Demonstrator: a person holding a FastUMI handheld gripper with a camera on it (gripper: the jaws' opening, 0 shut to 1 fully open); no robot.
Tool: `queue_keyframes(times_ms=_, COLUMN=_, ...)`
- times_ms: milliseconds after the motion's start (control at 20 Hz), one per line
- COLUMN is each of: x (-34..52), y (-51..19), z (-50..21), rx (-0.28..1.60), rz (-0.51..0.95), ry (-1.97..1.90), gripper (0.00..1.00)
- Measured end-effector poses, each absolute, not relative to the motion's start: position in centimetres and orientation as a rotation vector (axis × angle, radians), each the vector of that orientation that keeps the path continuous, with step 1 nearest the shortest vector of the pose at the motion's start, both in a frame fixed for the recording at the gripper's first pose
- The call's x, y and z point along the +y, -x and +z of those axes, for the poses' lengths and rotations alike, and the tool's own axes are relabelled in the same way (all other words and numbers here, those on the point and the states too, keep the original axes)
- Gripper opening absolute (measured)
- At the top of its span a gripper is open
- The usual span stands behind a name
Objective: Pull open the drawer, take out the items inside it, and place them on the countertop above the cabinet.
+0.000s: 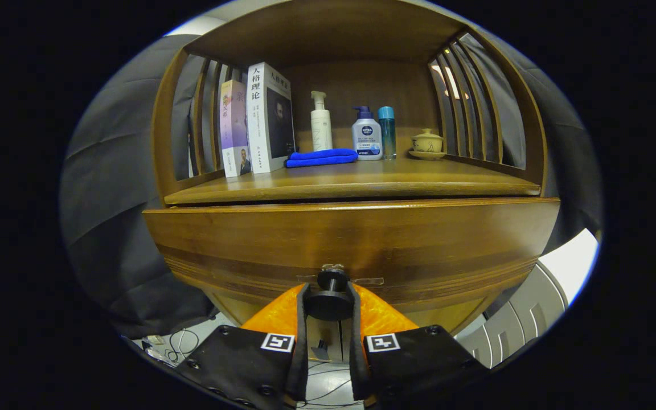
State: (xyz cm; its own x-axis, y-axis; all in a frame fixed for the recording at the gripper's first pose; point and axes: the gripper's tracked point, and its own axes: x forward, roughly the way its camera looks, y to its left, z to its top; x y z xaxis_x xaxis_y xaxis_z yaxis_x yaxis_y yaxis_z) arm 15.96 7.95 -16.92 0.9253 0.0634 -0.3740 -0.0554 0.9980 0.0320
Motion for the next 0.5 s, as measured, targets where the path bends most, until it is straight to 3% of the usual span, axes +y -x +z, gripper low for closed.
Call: queue_keyframes(times_ms=500, x=8.4, y=-10.3, z=-16.9, rx=0.392, rz=0.098, ry=-0.008, gripper=0.32)
